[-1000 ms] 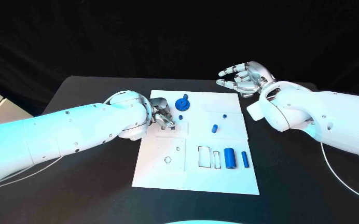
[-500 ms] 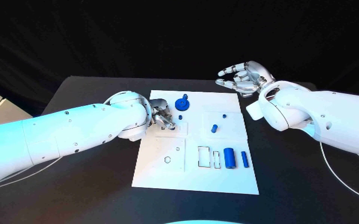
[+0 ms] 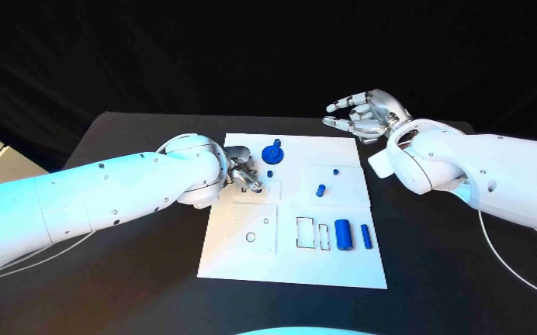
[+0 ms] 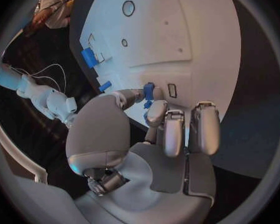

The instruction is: Assemble the parts on the task board

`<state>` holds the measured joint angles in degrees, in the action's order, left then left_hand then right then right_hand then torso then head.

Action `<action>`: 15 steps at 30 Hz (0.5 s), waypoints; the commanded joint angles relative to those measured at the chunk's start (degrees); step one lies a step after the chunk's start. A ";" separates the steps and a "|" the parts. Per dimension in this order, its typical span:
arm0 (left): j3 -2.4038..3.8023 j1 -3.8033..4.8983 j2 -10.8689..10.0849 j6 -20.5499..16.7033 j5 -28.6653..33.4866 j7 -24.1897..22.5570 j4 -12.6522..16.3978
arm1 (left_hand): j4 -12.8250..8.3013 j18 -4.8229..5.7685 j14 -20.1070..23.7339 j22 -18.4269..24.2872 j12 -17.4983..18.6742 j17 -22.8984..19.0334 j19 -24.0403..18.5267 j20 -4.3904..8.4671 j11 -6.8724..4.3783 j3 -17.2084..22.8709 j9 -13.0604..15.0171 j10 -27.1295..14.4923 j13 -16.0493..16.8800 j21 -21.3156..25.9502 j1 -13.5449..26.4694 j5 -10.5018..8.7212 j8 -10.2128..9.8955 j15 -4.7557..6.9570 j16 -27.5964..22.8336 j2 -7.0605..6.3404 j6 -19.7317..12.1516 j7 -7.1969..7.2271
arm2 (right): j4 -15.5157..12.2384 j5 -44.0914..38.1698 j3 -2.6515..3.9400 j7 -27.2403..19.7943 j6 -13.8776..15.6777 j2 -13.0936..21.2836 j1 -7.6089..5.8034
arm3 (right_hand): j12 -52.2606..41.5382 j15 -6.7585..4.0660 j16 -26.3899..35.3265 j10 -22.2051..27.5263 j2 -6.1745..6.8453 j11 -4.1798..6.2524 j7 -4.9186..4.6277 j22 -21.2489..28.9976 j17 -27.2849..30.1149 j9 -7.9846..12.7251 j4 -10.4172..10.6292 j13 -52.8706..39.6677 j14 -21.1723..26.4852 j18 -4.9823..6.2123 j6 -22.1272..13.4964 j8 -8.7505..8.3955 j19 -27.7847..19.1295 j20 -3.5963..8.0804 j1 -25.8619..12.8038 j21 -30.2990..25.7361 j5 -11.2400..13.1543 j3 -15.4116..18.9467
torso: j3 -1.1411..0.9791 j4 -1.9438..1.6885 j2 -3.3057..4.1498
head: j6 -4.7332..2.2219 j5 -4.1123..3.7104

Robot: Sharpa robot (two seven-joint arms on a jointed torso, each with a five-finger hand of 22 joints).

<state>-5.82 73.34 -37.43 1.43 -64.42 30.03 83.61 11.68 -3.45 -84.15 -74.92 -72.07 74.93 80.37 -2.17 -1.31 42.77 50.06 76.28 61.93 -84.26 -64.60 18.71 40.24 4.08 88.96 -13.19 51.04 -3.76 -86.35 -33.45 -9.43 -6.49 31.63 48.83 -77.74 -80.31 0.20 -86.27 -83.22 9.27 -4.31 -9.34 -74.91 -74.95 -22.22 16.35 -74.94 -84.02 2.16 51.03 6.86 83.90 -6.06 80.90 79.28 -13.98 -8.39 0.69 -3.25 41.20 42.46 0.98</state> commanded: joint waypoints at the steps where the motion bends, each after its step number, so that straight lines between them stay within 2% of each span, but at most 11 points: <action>1: -0.12 -0.14 0.43 1.74 1.71 0.02 -0.08 | -11.12 0.38 -5.37 -1.93 -0.26 13.46 0.27 0.12 -0.06 10.93 0.06 0.43 0.03 -0.35 -0.14 0.19 0.16 0.42 0.25 0.11 1.08 0.89 | 0.02 -0.54 0.01 -0.59 -0.83 -0.09 0.03 | 0.26 -0.20 0.25 0.43 -0.44 -0.06 0.03 -7.14 -5.33 -0.07 0.10 -7.52 -3.59 0.55 -0.41 0.30 0.78 0.15 -0.23 -0.24 -0.37 0.25 | -0.01 0.00 0.06 | 0.14 -0.07; 7: -0.16 -0.15 0.77 0.75 2.46 -0.33 -0.52 | -9.99 0.44 -5.51 -2.15 -0.22 13.93 0.41 0.17 -0.42 8.75 0.32 1.13 -0.18 -0.37 1.05 -0.73 0.03 0.60 0.48 0.48 1.81 1.41 | 0.07 -0.55 0.00 -0.57 -0.83 -0.13 0.03 | 0.31 -0.21 0.31 0.45 -0.46 -0.05 0.04 -7.03 -5.23 -0.09 0.12 -7.48 -3.56 0.58 -0.42 0.34 0.72 0.15 -0.33 -0.41 -0.40 0.28 | 0.01 0.01 0.04 | 0.32 -0.13; 9: -0.17 -0.15 0.86 0.42 2.69 -0.41 -0.70 | -9.83 0.41 -5.50 -2.06 -0.86 13.89 0.35 0.21 -0.49 8.32 0.37 1.64 0.85 -0.32 1.15 -0.85 0.04 0.66 0.46 0.59 1.99 1.53 | 0.07 -0.55 0.00 -0.56 -0.83 -0.13 0.03 | 0.31 -0.21 0.31 0.45 -0.46 -0.05 0.04 -7.03 -5.23 -0.09 0.12 -7.48 -3.56 0.58 -0.42 0.34 0.72 0.15 -0.33 -0.41 -0.40 0.28 | 0.00 0.00 0.05 | 0.43 -0.11; 15: -0.18 -0.15 1.14 0.13 3.23 -0.49 -1.26 | -8.27 0.45 -5.53 -2.19 -0.93 13.99 0.46 0.43 -0.83 5.79 0.58 1.88 1.09 -0.29 2.18 -1.29 -0.11 0.94 0.51 1.12 2.59 2.00 | 0.09 -0.54 0.00 -0.57 -0.85 -0.17 0.04 | 0.38 -0.21 0.33 0.50 -0.48 -0.05 0.04 -7.07 -5.19 -0.09 0.14 -7.43 -3.56 0.57 -0.42 0.35 0.75 0.15 -0.38 -0.35 -0.40 0.29 | -0.01 -0.02 0.00 | 0.50 -0.16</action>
<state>-5.88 73.37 -36.62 1.33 -62.63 30.08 82.28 10.57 -3.45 -83.95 -74.92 -72.78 74.93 80.58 -1.96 -2.03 41.66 50.56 77.85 63.04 -84.48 -62.84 17.65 40.24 4.71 89.24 -12.09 51.98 -3.24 -86.24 -33.47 -9.44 -6.47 31.59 48.71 -77.74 -80.31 0.20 -86.27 -83.22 8.97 -4.31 -9.34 -74.90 -74.93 -22.21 16.35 -74.93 -84.02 2.16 51.03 6.86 83.90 -6.06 80.60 79.05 -14.19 -8.39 0.70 -3.24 41.25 42.91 0.85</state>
